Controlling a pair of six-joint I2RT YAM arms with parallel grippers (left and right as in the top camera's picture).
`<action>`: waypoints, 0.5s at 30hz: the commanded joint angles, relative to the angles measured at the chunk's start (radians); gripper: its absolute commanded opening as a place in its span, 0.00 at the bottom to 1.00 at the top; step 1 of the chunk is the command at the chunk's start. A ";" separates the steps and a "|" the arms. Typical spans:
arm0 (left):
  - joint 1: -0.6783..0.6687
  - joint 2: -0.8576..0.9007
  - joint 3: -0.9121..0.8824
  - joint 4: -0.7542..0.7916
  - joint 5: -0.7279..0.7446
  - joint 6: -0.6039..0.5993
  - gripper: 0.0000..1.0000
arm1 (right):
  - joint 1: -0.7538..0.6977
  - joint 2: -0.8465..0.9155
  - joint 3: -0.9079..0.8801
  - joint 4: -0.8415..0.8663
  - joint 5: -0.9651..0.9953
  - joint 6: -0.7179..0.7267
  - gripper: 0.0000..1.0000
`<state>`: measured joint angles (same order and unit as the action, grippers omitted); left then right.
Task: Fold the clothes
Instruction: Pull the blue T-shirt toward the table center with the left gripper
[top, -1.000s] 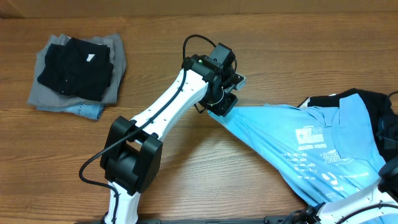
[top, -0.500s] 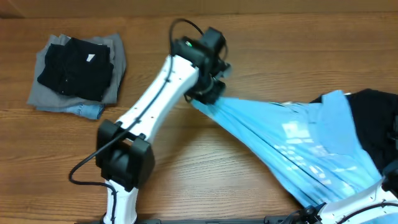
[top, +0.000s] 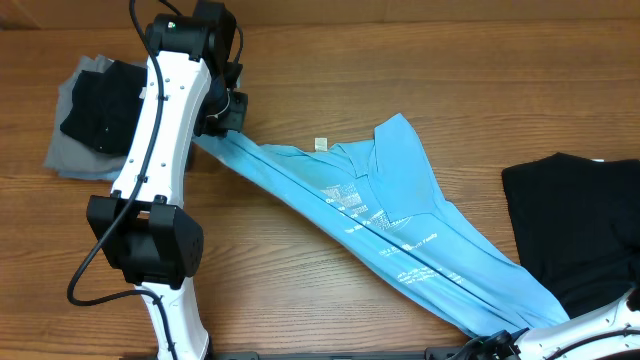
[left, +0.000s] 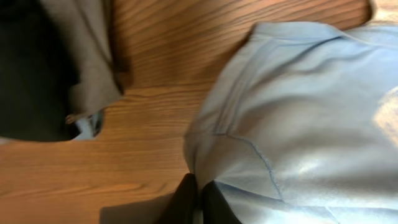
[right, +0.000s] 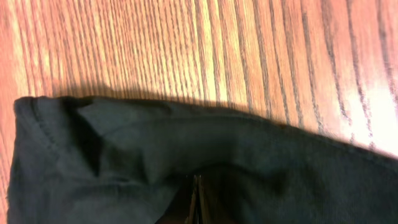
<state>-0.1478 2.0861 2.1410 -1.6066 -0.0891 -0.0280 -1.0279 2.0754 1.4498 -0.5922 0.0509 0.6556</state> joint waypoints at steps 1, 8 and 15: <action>0.016 -0.050 0.035 0.003 -0.094 -0.012 0.21 | -0.001 0.012 0.084 -0.013 -0.119 -0.078 0.20; 0.026 -0.204 0.059 0.085 0.025 -0.021 0.52 | 0.019 -0.034 0.167 -0.064 -0.552 -0.134 0.45; -0.089 -0.196 0.042 0.150 0.371 0.192 0.57 | 0.109 -0.125 0.167 -0.065 -0.780 -0.153 0.49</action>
<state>-0.1574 1.8568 2.1902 -1.4799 0.1120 0.0349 -0.9718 2.0506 1.5913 -0.6598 -0.5537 0.5346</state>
